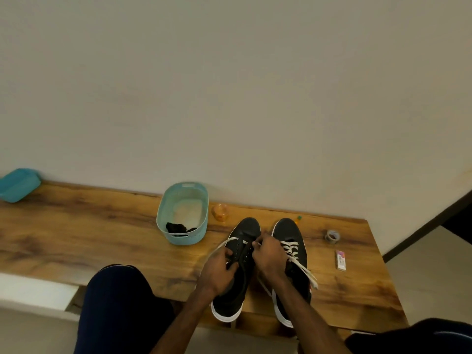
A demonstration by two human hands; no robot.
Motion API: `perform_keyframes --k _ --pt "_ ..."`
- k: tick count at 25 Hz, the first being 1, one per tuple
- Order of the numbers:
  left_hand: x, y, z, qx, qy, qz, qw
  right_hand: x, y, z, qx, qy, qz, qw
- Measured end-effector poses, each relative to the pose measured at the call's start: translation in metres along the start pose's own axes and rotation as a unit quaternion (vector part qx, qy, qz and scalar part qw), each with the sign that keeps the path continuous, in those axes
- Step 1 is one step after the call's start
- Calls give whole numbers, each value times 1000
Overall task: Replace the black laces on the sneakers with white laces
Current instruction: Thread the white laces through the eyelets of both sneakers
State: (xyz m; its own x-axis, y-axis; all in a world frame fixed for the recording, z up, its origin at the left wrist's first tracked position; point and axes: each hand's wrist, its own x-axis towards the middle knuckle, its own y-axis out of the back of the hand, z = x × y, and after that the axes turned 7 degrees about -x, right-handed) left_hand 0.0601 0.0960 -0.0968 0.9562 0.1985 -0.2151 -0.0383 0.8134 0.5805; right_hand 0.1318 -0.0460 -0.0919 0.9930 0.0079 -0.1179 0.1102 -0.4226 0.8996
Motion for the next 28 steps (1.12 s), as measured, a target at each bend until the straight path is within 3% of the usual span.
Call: perform_keyframes --k 6,12,16,18,21,25,28 --pt "2 -6 -9 -29 14 -4 999 4 -5 10 95 -2 -12 995" --pt "-5 -10 -5 -61 26 -10 998 7 -2 15 94 7 -57 994" --pt "-14 9 9 -229 79 59 968 6 -1 15 161 -6 25 987" --pt "-13 32 31 -279 62 90 954 11 22 6 190 13 80 978" --pt "-6 75 80 -324 19 131 937 17 76 -21 301 56 92 948" --pt "0 124 143 -419 -81 133 895 2 157 -69 466 120 30 876" --pt "-8 144 187 -456 -169 166 858 -16 211 -93 516 158 14 842"
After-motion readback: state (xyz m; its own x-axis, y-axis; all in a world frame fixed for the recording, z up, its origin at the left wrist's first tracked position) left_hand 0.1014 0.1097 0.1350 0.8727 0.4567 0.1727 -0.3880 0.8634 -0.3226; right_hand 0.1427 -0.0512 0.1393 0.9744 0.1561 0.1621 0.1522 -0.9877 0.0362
